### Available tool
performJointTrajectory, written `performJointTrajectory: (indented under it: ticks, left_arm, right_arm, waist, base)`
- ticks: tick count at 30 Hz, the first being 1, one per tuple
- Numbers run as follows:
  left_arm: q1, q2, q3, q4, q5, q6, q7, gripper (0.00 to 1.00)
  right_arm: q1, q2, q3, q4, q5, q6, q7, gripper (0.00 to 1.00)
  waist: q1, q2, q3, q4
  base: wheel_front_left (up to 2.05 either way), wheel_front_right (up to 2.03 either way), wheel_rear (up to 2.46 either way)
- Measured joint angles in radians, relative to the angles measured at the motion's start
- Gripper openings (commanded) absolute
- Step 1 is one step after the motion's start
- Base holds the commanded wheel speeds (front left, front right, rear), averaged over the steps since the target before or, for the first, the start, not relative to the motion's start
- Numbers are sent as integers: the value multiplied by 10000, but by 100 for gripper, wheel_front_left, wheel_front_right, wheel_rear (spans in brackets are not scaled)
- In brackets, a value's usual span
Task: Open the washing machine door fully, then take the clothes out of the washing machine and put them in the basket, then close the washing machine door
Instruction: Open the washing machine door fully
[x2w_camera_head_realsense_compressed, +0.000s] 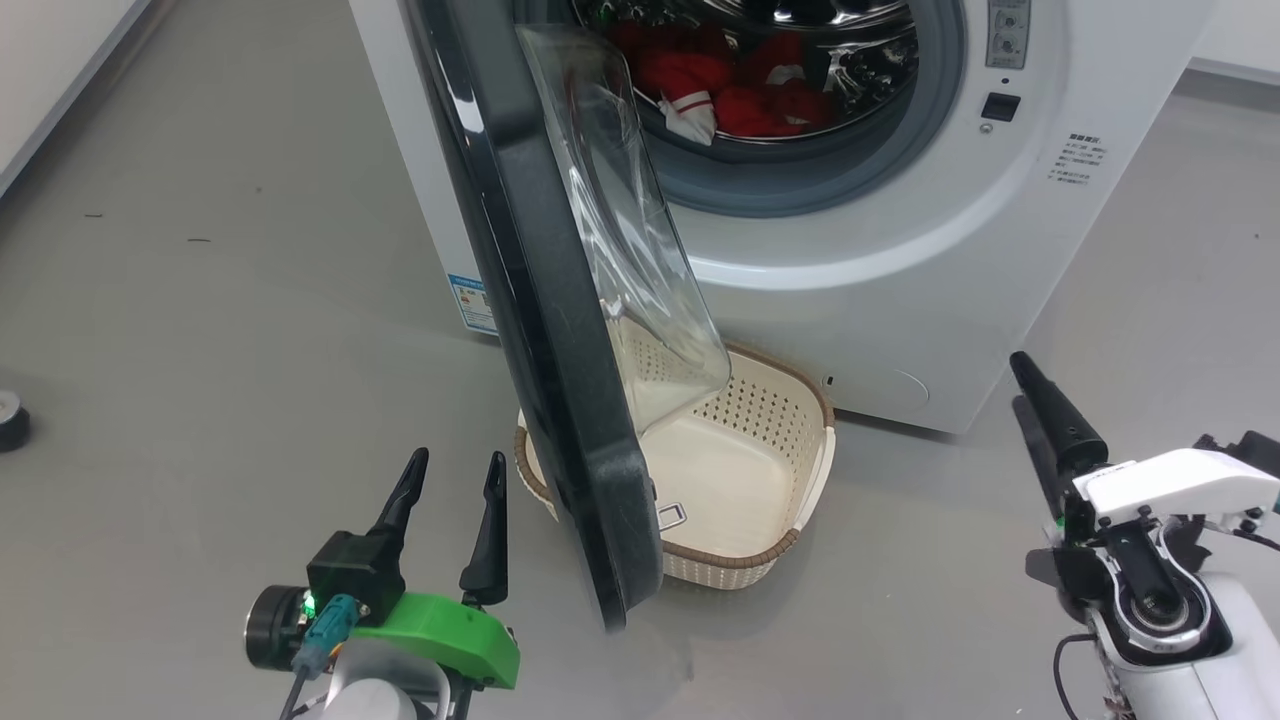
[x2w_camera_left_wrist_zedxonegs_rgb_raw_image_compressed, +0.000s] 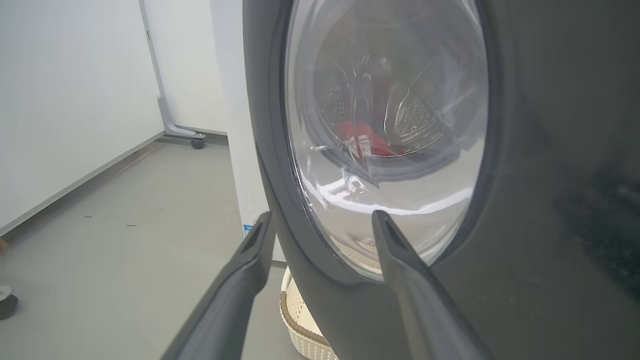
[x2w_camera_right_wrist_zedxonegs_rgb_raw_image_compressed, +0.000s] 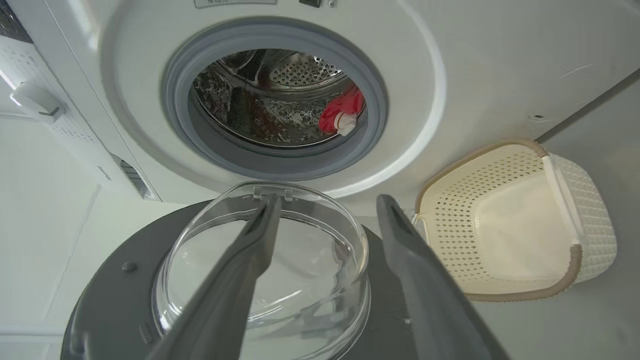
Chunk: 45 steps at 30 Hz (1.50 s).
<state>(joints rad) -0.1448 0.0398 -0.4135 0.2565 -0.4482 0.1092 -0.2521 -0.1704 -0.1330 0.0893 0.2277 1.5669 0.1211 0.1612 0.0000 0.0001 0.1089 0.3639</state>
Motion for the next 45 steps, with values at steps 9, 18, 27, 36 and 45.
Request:
performJointTrajectory:
  ticks: [9, 18, 27, 36, 45]
  left_arm:
    - [22, 4, -31, 52, 2, 0, 0, 100]
    - [132, -2, 159, 109, 2, 2, 0, 100]
    - [207, 15, 245, 123, 2, 15, 0, 100]
    - [212, 15, 259, 132, 2, 15, 0, 100]
    - [214, 15, 284, 150, 4, 15, 0, 100]
  right_arm:
    - [820, -993, 236, -280, -2853, 0, -1998, 100]
    - [1413, -2215, 485, -140, -6284, -244, -4103, 100]
    - [1441, -3114, 604, -397, -9557, -1697, -4289, 100]
    - [1984, -2487, 790, -930, -10874, -2217, -4205, 100]
    - [2451, -1528, 1030, -1028, -11315, -2219, -4205, 100]
  waist:
    - [0, 0, -91, -131]
    - [0, 0, -221, -283]
    - [0, 0, -239, -485]
    - [0, 0, -229, -566]
    - [0, 0, -174, -608]
  base:
    - [0, 0, 0]
    - [0, 0, 0]
    - [0, 0, 0]
    - [0, 0, 0]
    - [0, 0, 0]
